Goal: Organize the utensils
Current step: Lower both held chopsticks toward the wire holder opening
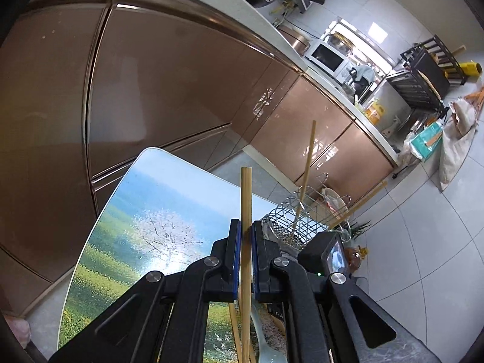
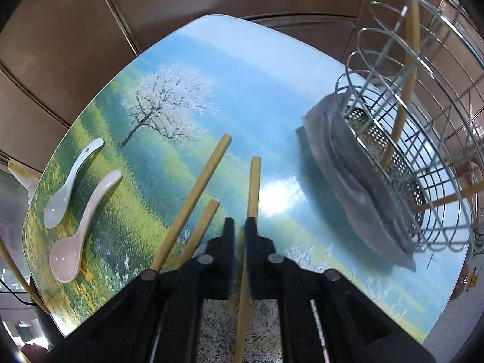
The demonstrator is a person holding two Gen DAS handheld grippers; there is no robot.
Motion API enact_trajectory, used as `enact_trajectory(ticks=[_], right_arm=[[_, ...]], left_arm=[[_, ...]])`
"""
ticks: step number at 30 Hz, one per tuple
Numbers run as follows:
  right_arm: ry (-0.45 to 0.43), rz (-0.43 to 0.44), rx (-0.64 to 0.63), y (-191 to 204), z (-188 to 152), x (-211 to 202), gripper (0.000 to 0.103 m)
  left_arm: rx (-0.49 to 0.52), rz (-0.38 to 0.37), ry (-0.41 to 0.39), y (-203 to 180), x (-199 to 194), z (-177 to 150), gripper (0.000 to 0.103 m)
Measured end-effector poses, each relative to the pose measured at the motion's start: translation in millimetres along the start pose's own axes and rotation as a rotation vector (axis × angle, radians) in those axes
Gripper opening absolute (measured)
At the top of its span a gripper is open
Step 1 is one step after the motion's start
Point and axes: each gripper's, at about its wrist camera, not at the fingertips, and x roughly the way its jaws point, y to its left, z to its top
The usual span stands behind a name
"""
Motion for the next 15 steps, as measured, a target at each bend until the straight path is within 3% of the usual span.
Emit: enact_trajectory(ticks=[2,6,8,10,15], right_arm=[[0.018,-0.015,-0.007,1.8,2.4,4.9,0.028],[0.028,-0.04,-0.016,5.7,4.0,11.9,0.028],[0.026,-0.047,-0.007,7.7,5.7,11.8,0.023],[0.031,-0.043,0.005,6.5,8.7,13.0,0.007],[0.019,-0.048,0.001,9.2,6.6,11.4,0.006]], left_arm=[[-0.011,0.0,0.003,4.1,1.3,0.0,0.006],[-0.024,0.003,0.004,11.4,2.4,0.1,0.006],[-0.029,0.003,0.007,13.7,3.1,0.3,0.006],[-0.031,0.006,0.01,14.7,3.7,-0.4,0.006],[-0.031,0.01,0.015,13.1,5.2,-1.0,0.006]])
